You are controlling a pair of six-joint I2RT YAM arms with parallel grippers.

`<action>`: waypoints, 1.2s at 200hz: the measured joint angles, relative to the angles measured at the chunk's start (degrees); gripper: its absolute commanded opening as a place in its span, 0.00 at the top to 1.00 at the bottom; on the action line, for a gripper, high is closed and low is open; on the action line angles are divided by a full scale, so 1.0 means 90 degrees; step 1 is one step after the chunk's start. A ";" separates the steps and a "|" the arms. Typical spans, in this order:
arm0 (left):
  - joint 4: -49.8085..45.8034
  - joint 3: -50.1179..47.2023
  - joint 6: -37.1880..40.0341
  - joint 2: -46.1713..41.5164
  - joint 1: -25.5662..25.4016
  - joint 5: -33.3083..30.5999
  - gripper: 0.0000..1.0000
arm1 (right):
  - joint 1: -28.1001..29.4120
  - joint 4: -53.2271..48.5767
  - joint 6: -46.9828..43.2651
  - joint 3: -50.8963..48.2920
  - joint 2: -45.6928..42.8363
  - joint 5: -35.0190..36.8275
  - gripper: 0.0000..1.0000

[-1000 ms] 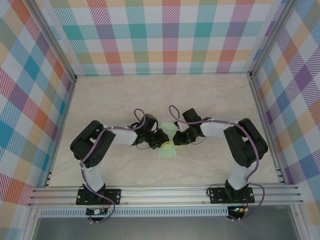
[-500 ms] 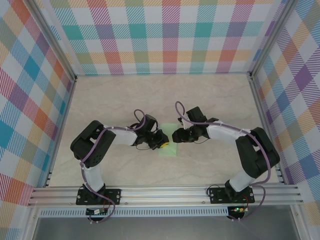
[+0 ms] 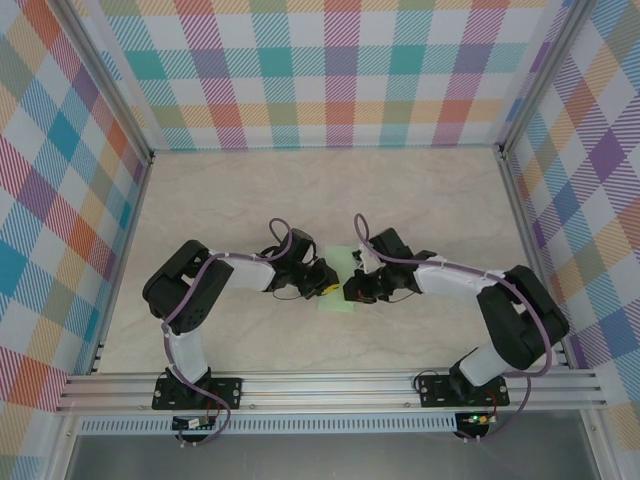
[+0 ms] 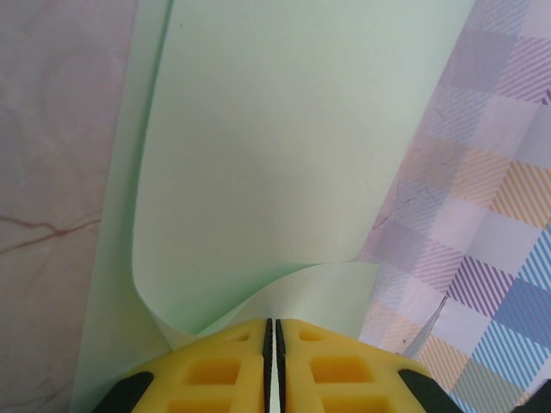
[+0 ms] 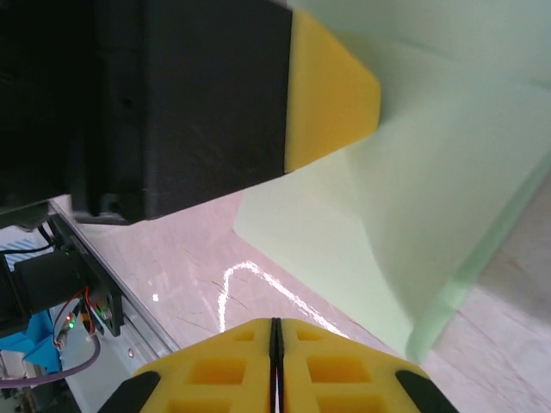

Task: Fold a paper plane with a square sheet of paper (pick it up from the middle)
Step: Fold the triangle a second time at the center of the table.

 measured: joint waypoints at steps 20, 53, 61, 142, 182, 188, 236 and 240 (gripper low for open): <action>0.0000 0.0000 0.0000 0.0000 0.0000 0.0000 0.88 | 0.0143 0.0063 0.0192 0.0155 0.0415 -0.0015 0.92; 0.0000 0.0000 0.0000 0.0000 0.0000 0.0000 0.88 | 0.0175 0.0114 0.0352 0.0209 0.0661 0.0036 0.90; 0.0000 0.0000 0.0002 0.0000 0.0000 0.0000 0.88 | 0.0175 0.0100 0.0362 0.0236 0.0682 0.0036 0.90; 0.0000 0.0000 0.0024 0.0002 0.0000 0.0002 0.88 | 0.0163 -0.0075 0.0345 0.0568 0.1061 0.0233 0.89; -0.0002 0.0000 0.0058 0.0002 0.0000 0.0002 0.88 | 0.0124 -0.0129 0.0345 0.0563 0.1073 0.0299 0.88; -0.0005 0.0000 0.0070 0.0002 0.0000 0.0002 0.88 | 0.0121 -0.0131 0.0342 0.0556 0.1073 0.0301 0.88; 0.0000 0.0000 0.0097 0.0012 0.0000 0.0005 0.88 | 0.0078 -0.0163 0.0257 0.0466 0.1078 0.0393 0.88; 0.0000 0.0000 0.0097 0.0012 0.0000 0.0005 0.88 | 0.0078 -0.0172 0.0250 0.0466 0.1078 0.0401 0.88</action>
